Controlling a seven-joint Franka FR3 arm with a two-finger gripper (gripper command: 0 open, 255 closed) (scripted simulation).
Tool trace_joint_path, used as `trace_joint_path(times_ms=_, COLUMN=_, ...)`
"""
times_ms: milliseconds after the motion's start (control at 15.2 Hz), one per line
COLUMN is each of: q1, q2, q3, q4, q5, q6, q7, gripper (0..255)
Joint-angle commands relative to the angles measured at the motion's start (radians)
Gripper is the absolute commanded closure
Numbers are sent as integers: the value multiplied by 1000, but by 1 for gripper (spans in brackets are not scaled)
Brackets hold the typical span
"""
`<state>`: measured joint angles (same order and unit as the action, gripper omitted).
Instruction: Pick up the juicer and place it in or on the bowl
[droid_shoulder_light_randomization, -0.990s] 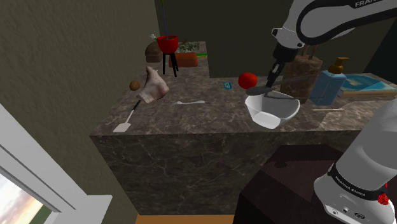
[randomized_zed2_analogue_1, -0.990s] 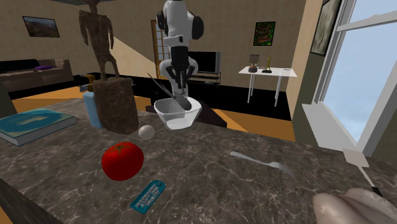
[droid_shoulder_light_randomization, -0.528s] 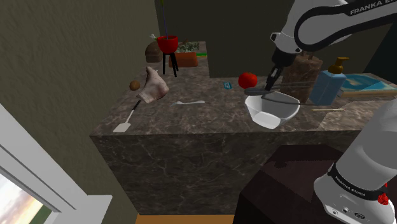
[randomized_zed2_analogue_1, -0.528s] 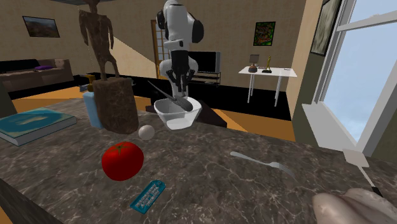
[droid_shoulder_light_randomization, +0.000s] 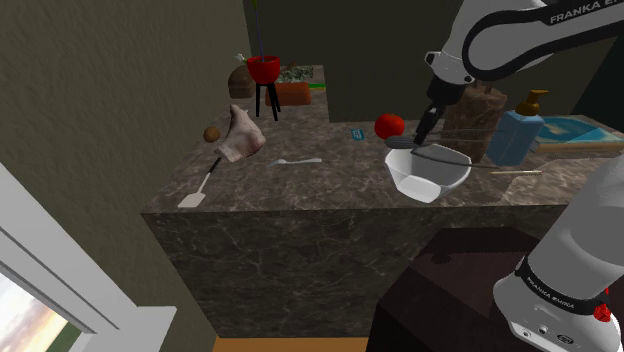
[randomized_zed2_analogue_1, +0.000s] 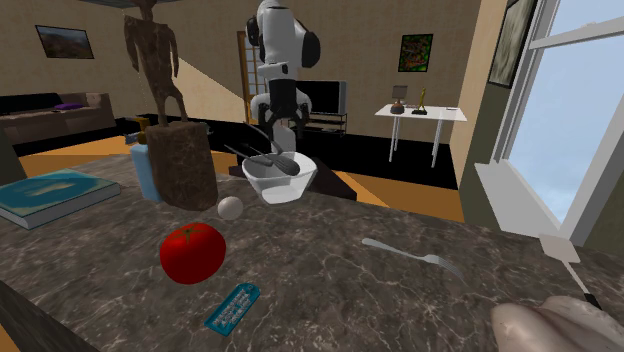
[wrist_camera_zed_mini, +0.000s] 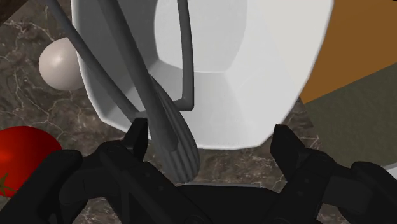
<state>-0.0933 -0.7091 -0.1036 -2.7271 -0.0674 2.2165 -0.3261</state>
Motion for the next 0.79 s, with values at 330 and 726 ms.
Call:
trace_joint_path(times_ms=330, q1=0, q2=-68, q3=9, q4=86, q5=5, q6=-153, q7=0, gripper=0)
trace_joint_path(times_ms=726, q1=0, q2=-68, q3=9, q4=86, q5=5, q6=-153, q7=0, gripper=0)
